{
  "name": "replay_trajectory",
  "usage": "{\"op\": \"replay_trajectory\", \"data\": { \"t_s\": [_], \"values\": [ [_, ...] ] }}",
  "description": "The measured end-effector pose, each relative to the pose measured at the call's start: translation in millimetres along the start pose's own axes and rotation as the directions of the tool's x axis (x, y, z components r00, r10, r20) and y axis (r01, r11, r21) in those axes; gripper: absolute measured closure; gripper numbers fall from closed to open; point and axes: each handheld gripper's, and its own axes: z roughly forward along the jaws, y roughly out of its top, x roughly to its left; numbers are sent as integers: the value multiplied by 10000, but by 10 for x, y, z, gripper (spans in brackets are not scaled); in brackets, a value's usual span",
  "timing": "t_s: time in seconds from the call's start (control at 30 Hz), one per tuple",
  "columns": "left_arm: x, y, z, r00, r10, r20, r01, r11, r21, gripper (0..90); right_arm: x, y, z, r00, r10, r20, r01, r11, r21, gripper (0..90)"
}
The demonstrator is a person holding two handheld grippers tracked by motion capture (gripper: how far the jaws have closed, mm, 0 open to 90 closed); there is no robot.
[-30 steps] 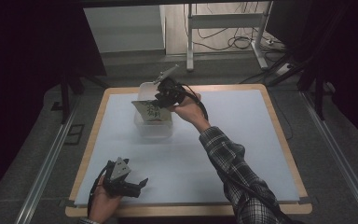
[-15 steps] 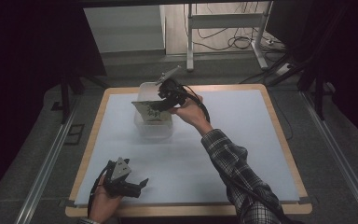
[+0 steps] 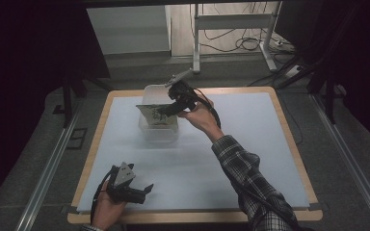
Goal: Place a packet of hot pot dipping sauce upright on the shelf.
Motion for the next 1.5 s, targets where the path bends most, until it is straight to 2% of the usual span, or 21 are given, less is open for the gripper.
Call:
{"op": "replay_trajectory", "data": {
  "t_s": [0.17, 0.27, 0.77, 1.13, 1.5],
  "values": [
    [-4, -1, 2, 10000, 18, 1, -18, 10000, 10, 0, 5, -21, -30, 10000, 65, -66, -65, 10000, -39, 158],
    [-4, -1, 1, 10000, 24, -2, -24, 10000, 19, 0, 11, -44, -41, 9999, 81, -144, -79, 9999, 92, 100],
    [-11, -2, 9, 10000, 53, -2, -53, 10000, 64, 0, -47, -225, -207, 9993, 345, -139, -343, 9992, 194, 4],
    [-10, -3, 13, 10000, 65, -6, -65, 9999, 117, 0, -84, -401, -369, 9988, 477, -52, -477, 9988, 81, 4],
    [-9, -3, 10, 10000, 63, -4, -63, 9999, 112, 0, -61, -578, -434, 9978, 648, -153, -650, 9978, -96, 0]
  ]
}}
